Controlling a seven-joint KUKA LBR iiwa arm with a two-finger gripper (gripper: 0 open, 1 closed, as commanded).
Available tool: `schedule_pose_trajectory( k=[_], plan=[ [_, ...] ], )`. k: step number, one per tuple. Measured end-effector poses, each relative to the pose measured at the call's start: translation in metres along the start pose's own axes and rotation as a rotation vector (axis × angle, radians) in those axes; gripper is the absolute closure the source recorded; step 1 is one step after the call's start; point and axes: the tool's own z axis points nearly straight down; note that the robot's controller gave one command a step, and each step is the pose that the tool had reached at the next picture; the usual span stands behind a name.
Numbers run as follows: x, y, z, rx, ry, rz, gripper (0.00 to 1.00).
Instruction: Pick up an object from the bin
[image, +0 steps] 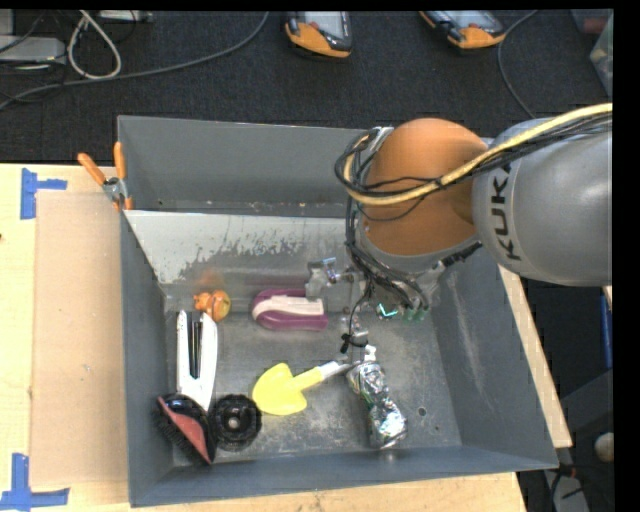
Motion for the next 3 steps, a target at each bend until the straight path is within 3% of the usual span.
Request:
schedule_pose_trajectory(
  k=[2, 3],
  plan=[
    [-0.002, 0.009, 0.004, 0.001, 0.002, -0.011, 0.00],
    [-0.028, 0.009, 0.010, 0.000, 0.001, -0.241, 0.00]
  ],
)
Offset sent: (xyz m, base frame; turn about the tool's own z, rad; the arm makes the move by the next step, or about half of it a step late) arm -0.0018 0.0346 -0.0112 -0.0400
